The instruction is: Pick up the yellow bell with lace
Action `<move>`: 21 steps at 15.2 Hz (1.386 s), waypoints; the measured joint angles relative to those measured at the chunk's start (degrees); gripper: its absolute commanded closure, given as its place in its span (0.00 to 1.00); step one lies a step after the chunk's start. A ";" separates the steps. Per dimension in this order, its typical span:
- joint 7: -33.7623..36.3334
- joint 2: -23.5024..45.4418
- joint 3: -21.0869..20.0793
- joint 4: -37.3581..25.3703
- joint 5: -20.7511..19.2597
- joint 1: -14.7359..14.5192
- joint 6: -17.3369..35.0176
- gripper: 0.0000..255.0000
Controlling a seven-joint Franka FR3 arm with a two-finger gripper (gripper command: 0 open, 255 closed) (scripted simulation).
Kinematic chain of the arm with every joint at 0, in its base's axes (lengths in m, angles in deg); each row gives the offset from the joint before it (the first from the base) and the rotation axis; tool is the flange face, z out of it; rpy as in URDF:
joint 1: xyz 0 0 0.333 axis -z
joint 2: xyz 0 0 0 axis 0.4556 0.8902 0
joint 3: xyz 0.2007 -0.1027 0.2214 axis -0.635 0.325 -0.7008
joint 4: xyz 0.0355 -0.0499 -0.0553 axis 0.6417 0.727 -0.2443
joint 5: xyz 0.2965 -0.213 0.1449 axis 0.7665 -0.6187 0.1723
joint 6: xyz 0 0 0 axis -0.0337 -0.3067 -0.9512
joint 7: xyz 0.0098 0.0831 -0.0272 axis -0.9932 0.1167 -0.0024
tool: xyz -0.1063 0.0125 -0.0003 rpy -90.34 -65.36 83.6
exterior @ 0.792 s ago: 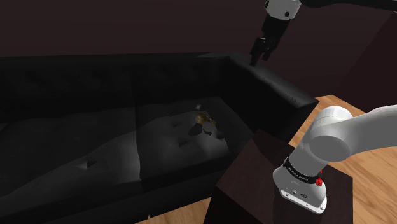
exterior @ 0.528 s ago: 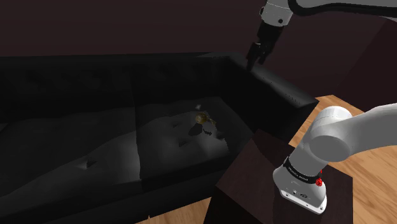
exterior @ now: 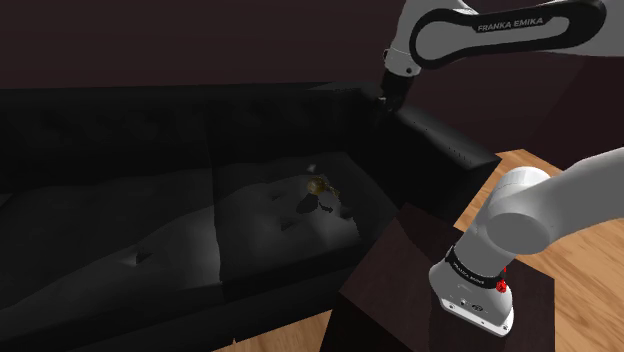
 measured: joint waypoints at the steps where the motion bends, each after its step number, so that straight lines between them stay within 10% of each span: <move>1: -0.68 1.42 0.57 0.50 -0.05 -0.03 1.73 0.00; 11: -8.95 20.40 6.25 1.36 2.14 -1.15 19.53 0.00; 21: -21.38 44.41 7.84 -6.66 12.60 -1.58 32.33 0.00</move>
